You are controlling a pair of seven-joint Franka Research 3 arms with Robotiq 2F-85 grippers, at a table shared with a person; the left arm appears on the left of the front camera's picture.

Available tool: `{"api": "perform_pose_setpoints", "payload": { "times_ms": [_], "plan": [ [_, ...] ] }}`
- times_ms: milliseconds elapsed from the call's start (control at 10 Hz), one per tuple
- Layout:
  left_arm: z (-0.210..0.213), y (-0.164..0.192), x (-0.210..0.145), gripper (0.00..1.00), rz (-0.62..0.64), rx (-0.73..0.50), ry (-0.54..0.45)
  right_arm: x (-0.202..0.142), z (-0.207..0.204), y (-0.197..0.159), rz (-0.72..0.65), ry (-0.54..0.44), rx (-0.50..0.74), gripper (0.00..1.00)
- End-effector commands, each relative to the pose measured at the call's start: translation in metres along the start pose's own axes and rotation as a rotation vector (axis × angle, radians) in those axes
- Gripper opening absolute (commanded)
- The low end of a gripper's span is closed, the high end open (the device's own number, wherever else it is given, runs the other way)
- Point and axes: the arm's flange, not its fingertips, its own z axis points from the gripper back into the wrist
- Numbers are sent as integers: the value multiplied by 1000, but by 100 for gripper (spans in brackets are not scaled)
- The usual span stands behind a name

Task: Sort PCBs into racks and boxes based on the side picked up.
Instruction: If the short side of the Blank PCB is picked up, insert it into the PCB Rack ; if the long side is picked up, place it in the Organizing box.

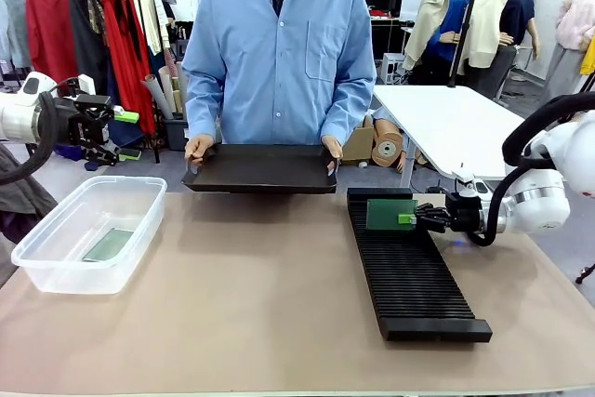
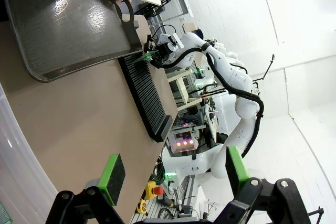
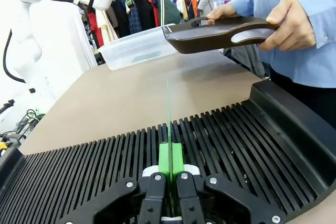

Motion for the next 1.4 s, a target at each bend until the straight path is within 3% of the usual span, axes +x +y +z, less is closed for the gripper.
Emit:
{"api": "perform_pose_setpoints", "payload": {
  "times_ms": [0, 700, 1300],
  "plan": [
    [1, -2, 0, 100, -3, 2, -4, -6, 0, -11, 6, -5, -5, 0],
    [1, -2, 0, 100, -3, 2, -4, 2, -6, -18, 70, 110, 33, 0],
    [1, -2, 0, 100, -3, 2, -4, -11, -3, -31, 43, 56, 39, 0]
  ]
}}
